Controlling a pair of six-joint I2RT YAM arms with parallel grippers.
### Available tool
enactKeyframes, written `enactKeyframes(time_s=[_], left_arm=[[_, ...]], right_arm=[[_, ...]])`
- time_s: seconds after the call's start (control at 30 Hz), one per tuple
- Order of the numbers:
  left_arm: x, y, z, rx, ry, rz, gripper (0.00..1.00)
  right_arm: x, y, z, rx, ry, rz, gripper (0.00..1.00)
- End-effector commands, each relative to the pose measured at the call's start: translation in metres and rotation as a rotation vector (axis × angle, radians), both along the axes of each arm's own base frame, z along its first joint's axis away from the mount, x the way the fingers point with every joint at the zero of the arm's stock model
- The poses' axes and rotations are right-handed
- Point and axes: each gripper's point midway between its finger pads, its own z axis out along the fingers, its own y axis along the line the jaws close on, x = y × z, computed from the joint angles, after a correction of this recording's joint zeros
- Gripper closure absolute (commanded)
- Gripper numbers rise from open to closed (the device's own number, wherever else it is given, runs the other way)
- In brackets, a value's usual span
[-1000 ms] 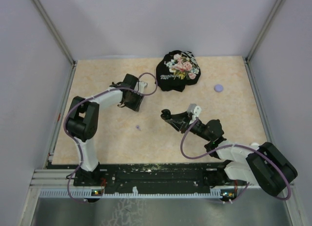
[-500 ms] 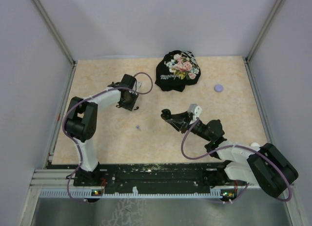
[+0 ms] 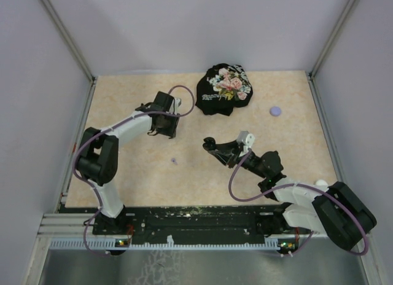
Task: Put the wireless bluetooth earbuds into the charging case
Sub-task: Pick up the earbud from the center of the board.
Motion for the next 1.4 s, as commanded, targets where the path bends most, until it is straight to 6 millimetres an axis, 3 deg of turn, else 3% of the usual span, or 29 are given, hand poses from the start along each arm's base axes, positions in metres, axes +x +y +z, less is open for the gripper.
enactKeyframes(time_s=[0.0,0.3,0.57,0.9,1.37], left_arm=[[0.009,-0.016,0.004,-0.055,-0.016,0.037,0.57],[0.023,-0.023,-0.008,-0.040,-0.021,0.053,0.62],[0.028,-0.017,-0.020,0.010,-0.010,0.069,0.66],[0.020,-0.016,-0.028,0.032,0.027,0.059,0.71],[0.011,-0.010,-0.033,0.091,0.041,0.058,0.70]], right_arm=[[0.001,0.000,0.029,0.052,-0.074,0.000,1.00],[0.003,-0.001,0.029,0.052,-0.070,-0.013,1.00],[0.003,-0.001,0.028,0.051,-0.071,-0.014,1.00],[0.002,-0.001,0.029,0.055,-0.075,-0.007,1.00],[-0.001,-0.001,0.034,0.068,-0.083,0.004,1.00]])
